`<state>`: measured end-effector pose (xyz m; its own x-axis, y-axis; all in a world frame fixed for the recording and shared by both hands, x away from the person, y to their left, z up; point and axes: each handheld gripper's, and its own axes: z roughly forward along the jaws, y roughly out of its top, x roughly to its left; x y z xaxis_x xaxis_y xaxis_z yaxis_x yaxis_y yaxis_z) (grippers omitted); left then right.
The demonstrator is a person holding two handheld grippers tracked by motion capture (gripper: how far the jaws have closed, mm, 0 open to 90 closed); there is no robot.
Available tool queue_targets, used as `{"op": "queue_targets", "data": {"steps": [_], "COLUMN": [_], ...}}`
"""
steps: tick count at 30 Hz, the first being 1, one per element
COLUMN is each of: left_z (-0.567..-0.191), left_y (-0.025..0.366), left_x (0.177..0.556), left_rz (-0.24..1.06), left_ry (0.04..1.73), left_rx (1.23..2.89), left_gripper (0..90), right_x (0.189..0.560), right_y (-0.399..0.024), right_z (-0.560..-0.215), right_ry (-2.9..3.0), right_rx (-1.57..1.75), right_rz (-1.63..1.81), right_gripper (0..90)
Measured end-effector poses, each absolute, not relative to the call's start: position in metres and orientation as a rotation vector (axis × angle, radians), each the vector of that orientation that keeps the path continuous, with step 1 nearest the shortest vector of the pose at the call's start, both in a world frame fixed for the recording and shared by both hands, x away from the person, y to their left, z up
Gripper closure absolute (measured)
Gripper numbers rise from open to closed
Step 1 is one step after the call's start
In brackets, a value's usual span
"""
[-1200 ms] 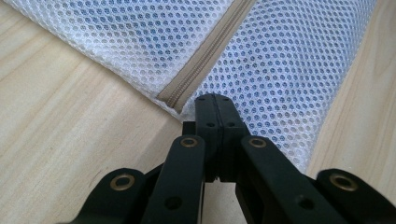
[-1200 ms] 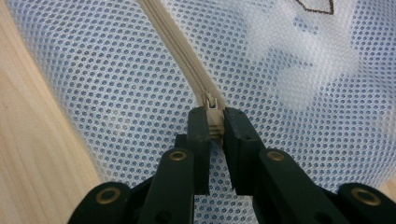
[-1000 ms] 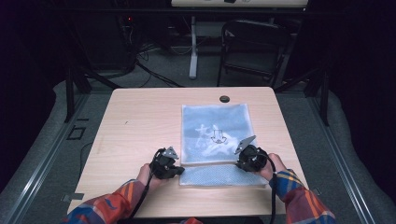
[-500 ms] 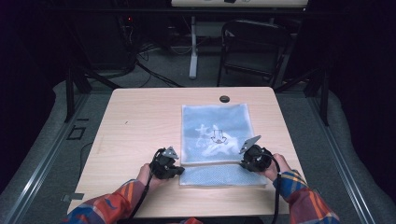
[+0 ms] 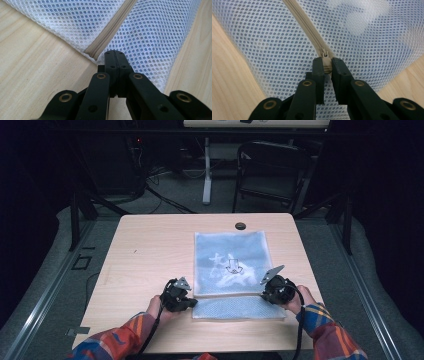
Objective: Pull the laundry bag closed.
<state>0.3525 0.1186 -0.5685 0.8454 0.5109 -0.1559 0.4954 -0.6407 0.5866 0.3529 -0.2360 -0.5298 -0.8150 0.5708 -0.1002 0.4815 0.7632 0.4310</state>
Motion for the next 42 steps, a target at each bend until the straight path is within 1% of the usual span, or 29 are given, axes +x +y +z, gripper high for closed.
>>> {"op": "queue_targets", "data": {"steps": [7, 27, 42], "left_z": [-0.568, -0.568, -0.568], "left_y": [0.119, 0.119, 0.119], "left_x": [0.353, 0.353, 0.353], "left_rz": [0.031, 0.032, 0.032], "left_ry": [0.729, 0.728, 0.727], "left_rx": [2.380, 2.381, 2.382], "left_gripper": [90.0, 90.0, 90.0], "right_x": [0.353, 0.352, 0.352], "right_y": [-0.246, -0.259, -0.262], "right_z": [-0.532, -0.531, -0.530], "right_ry": [2.719, 2.708, 2.718], "right_rx": [0.871, 0.926, 0.944], "right_rz": [0.557, 0.550, 0.546], "right_gripper": [81.5, 81.4, 81.4]}}
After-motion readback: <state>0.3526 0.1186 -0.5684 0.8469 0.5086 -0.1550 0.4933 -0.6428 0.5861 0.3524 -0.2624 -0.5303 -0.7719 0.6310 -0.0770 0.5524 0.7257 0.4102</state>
